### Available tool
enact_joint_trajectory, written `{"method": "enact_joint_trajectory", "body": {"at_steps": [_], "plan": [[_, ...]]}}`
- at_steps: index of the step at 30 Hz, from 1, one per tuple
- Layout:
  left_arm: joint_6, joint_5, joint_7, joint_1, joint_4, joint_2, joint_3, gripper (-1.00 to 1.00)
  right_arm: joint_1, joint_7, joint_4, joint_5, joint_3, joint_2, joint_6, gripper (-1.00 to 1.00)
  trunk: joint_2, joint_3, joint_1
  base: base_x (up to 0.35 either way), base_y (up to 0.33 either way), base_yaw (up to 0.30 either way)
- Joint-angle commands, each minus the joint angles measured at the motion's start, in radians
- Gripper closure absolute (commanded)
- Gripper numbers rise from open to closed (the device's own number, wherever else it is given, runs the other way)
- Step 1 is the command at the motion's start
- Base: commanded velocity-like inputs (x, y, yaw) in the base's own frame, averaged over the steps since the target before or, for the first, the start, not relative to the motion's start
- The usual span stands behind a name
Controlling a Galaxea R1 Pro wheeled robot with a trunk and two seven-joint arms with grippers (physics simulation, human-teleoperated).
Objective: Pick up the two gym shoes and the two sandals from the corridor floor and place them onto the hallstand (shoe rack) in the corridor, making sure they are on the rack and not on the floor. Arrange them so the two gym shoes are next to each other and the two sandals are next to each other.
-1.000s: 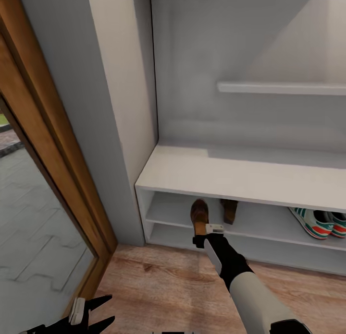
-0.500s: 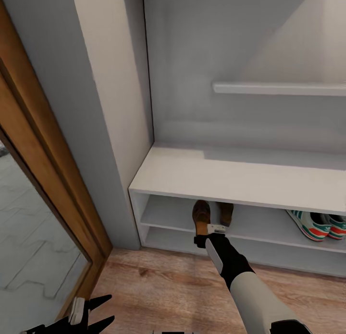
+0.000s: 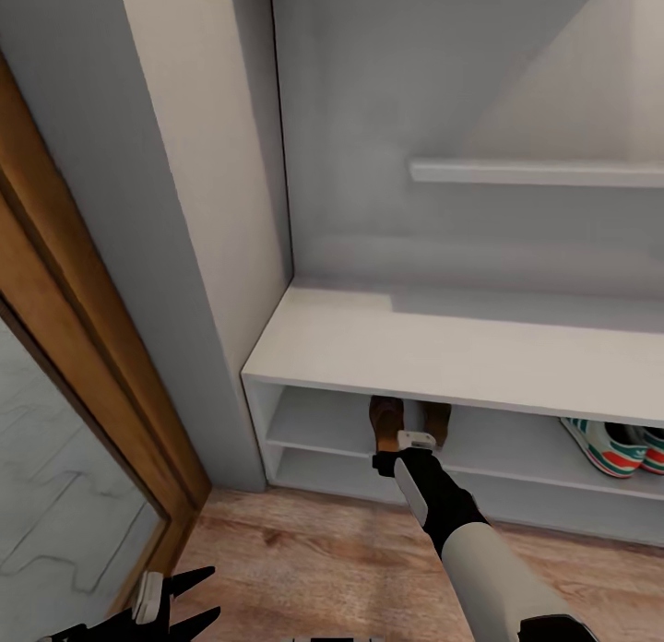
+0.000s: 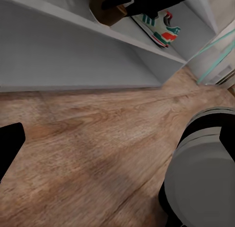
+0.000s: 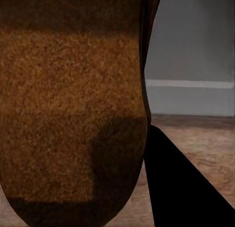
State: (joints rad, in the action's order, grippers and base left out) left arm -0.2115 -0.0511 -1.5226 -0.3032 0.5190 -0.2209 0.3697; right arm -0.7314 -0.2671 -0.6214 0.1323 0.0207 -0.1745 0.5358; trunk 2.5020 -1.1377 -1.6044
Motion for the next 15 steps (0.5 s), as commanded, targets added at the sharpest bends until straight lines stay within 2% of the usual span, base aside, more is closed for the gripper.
{"method": "enact_joint_trajectory", "body": {"at_steps": [1,5,15], "plan": [[-0.009,-0.001,-0.002,-0.001,0.0,0.0,0.002,-1.0,0.0,-0.01,-0.001,0.013,0.002,0.0,0.003,1.0,0.0,-0.001,0.0,0.174,-0.105,0.0],[-0.01,-0.001,0.0,-0.001,0.0,0.0,0.001,-1.0,0.0,-0.011,-0.001,0.013,0.002,0.0,0.003,1.0,0.0,-0.001,0.0,0.143,-0.086,0.0],[-0.011,-0.001,0.001,-0.001,0.0,0.0,0.0,-1.0,0.0,-0.01,-0.001,0.012,0.002,0.0,0.002,1.0,0.0,-0.001,0.0,0.015,-0.008,0.0]]}}
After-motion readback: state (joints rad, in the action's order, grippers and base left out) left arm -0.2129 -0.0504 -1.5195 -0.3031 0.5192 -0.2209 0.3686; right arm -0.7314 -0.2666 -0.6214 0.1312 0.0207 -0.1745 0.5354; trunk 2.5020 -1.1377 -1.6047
